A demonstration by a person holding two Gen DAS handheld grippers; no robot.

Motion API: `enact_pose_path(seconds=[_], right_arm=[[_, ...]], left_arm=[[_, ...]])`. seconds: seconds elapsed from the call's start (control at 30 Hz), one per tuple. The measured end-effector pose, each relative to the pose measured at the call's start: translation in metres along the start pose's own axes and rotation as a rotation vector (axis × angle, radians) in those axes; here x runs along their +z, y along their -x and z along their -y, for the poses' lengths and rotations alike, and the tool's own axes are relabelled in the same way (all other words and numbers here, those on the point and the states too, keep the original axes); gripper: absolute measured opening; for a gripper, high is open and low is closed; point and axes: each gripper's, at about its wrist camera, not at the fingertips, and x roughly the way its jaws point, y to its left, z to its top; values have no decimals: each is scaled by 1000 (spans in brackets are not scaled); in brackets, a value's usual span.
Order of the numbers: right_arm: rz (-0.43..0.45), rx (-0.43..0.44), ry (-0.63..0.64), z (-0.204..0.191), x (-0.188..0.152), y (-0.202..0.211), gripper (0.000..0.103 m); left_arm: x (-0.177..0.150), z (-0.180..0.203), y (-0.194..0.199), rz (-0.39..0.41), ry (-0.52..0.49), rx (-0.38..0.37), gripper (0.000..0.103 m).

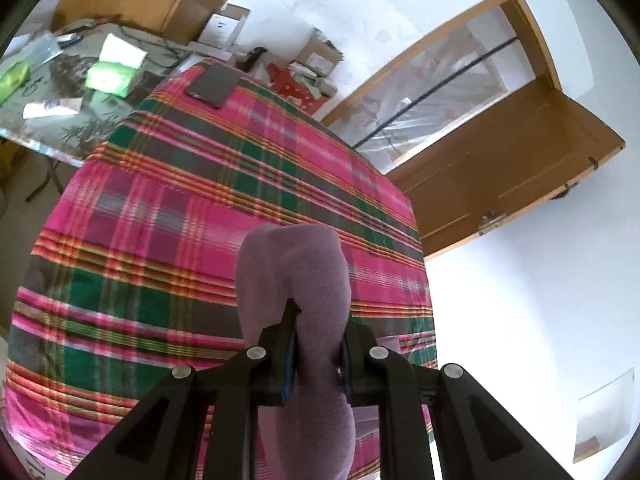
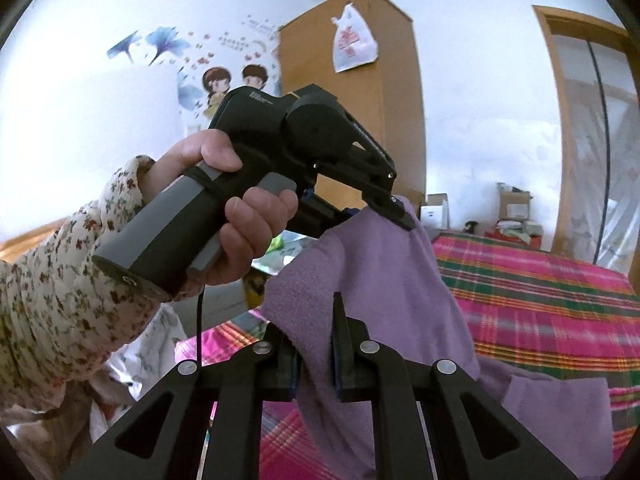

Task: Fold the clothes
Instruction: 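Lift the fleece edge with both grippers and fold it over the fleece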

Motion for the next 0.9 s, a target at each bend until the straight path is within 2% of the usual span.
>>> enact_pose_path(seconds=[0.37, 0.67, 0.9], right_arm=[[46, -56, -73, 34, 0, 36, 12], [68, -98, -140, 63, -5, 62, 12], [80, -128, -195, 85, -11, 81, 12]], left_arm=[[-9, 57, -23, -23, -78, -1, 18], [-18, 95, -51, -76, -118, -18, 18], [-25, 125, -76, -124, -163, 4, 18]])
